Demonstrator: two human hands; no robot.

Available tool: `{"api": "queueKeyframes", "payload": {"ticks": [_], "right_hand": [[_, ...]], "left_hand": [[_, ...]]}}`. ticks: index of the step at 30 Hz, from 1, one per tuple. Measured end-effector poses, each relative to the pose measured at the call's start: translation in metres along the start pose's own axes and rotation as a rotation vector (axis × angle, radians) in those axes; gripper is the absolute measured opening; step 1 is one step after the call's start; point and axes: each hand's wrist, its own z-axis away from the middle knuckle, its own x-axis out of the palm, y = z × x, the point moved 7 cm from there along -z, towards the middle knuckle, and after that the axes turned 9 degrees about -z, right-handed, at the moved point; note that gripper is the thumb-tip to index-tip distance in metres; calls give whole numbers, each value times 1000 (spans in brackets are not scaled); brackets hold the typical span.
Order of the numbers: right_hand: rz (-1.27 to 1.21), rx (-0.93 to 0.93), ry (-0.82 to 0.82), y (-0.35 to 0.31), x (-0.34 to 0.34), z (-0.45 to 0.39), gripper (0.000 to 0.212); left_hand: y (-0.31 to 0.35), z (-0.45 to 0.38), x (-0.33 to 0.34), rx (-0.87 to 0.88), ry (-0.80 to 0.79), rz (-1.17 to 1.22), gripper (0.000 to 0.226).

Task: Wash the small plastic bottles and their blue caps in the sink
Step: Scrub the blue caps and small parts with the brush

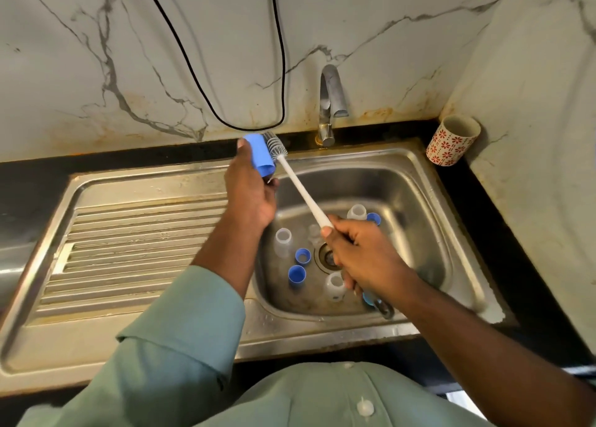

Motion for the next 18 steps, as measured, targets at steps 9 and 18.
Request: {"api": "queueKeyframes", "payload": {"ticks": [9,18], "right_hand": [[47,-11,11,-3,0,4,18],[50,-19,-17,-5,-3,10,22]], "left_hand": [[14,1,-4,122,82,-189,40],[-4,1,-3,-51,41,76,27]]}}
